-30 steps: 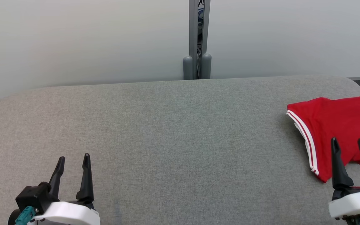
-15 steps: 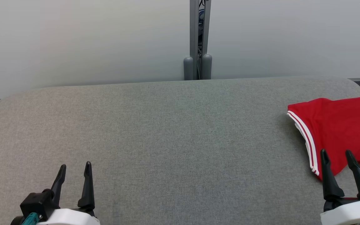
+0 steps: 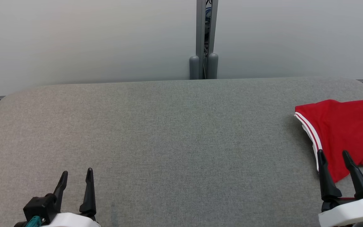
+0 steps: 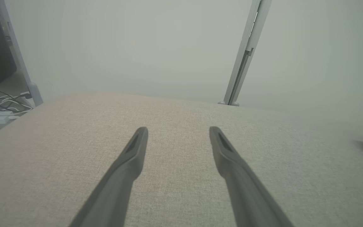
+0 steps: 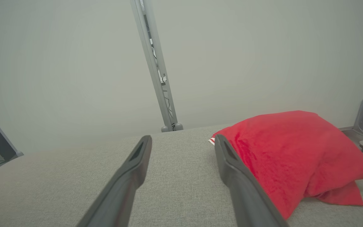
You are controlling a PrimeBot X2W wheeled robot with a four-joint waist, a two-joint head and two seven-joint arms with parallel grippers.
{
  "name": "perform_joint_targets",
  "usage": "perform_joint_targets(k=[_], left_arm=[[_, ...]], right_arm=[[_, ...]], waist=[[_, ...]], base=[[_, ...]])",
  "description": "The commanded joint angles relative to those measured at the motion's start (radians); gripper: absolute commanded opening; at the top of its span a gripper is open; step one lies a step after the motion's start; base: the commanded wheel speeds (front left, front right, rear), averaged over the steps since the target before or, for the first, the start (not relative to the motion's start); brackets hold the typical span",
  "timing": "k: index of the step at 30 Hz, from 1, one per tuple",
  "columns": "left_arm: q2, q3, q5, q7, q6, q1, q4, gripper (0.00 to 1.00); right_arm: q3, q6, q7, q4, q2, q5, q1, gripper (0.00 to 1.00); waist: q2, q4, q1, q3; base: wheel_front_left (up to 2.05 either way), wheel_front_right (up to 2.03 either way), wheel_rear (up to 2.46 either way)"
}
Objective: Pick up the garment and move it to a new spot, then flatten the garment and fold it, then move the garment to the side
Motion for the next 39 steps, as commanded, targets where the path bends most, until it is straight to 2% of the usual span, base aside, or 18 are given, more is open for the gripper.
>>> perform_joint_targets(k=[1, 8, 9, 16, 39], left_arm=[[0.005, 0.002, 0.001, -0.005, -0.001, -0.014, 0.002, 1.00], [0.008, -0.002, 0.011, -0.005, 0.003, -0.019, 0.001, 1.00], [0.002, -0.003, 0.003, 0.000, 0.000, -0.007, 0.001, 0.00], [-0.042, -0.021, -0.010, 0.007, -0.002, 0.039, 0.053, 0.00], [-0.100, 0.096, -0.311, 0.098, -0.104, -0.019, 0.064, 0.00]], right_arm=[[-0.001, 0.000, -0.009, 0.003, -0.003, -0.001, -0.006, 1.00], [0.006, 0.000, -0.012, 0.006, -0.002, 0.004, -0.007, 1.00], [0.007, 0.000, -0.007, 0.004, 0.000, 0.002, 0.000, 0.00], [0.011, 0.000, -0.001, 0.071, 0.021, 0.011, 0.033, 0.00], [-0.014, 0.000, 0.065, 0.131, 0.014, 0.390, -0.036, 0.00]], waist=[[0.0000, 0.001, 0.0000, 0.002], [0.0000, 0.005, 0.0000, 0.008], [0.0000, 0.005, 0.0000, 0.008], [0.0000, 0.005, 0.0000, 0.008], [0.0000, 0.007, 0.0000, 0.010]], base=[[0.00, 0.00, 0.00], [0.00, 0.00, 0.00], [0.00, 0.00, 0.00], [0.00, 0.00, 0.00], [0.00, 0.00, 0.00]])
